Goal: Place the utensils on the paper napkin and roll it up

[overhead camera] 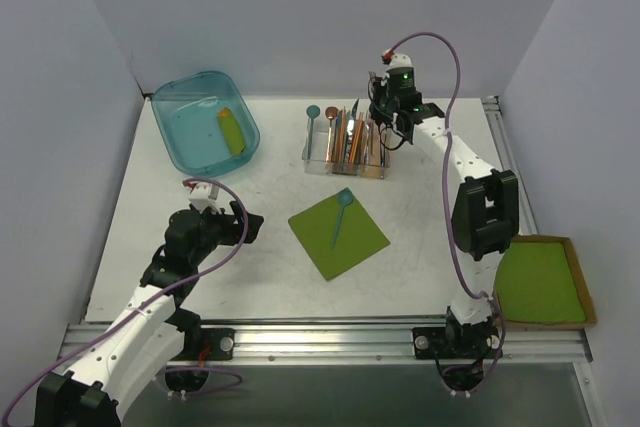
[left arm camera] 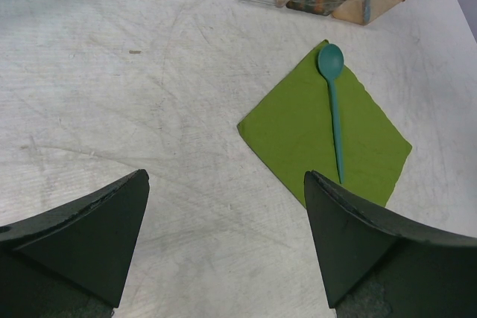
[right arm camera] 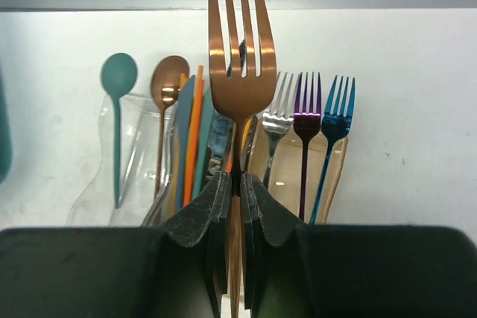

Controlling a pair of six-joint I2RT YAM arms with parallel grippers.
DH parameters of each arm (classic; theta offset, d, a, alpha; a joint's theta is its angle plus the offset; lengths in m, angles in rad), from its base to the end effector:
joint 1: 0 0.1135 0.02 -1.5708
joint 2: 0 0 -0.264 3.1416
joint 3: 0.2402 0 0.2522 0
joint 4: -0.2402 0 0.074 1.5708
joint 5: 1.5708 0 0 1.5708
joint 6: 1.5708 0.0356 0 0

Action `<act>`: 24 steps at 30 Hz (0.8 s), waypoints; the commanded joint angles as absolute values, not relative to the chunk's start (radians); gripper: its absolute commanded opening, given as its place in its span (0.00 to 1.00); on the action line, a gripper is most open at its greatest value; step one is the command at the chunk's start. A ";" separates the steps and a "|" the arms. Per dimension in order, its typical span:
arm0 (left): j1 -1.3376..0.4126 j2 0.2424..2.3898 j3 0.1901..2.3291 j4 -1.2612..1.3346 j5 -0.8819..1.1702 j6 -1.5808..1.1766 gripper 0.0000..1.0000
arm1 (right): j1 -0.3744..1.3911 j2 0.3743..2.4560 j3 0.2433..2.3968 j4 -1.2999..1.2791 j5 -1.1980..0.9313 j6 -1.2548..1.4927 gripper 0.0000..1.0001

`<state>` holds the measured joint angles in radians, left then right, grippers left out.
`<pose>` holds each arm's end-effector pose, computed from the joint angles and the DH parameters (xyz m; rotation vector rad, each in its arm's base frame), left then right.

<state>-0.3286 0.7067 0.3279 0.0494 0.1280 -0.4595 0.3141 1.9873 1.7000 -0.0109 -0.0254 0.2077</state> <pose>0.1617 -0.0600 0.2147 -0.0384 1.9514 -0.6506 0.4595 0.1502 0.3109 -0.1180 1.8830 0.3827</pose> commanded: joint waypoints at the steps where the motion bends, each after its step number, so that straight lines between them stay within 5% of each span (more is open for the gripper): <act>1: -0.336 0.707 0.368 0.106 0.150 -0.440 0.94 | 0.331 1.849 1.649 0.005 -0.081 0.264 0.00; 24: -0.538 0.969 0.600 0.423 0.412 -0.626 0.94 | 0.440 1.299 0.919 0.512 -0.469 0.574 0.00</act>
<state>-0.5308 0.9424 0.5198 0.3202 0.3519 -0.5835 0.4137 1.3727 0.9482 0.3561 -0.3954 0.5220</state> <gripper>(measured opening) 0.938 0.083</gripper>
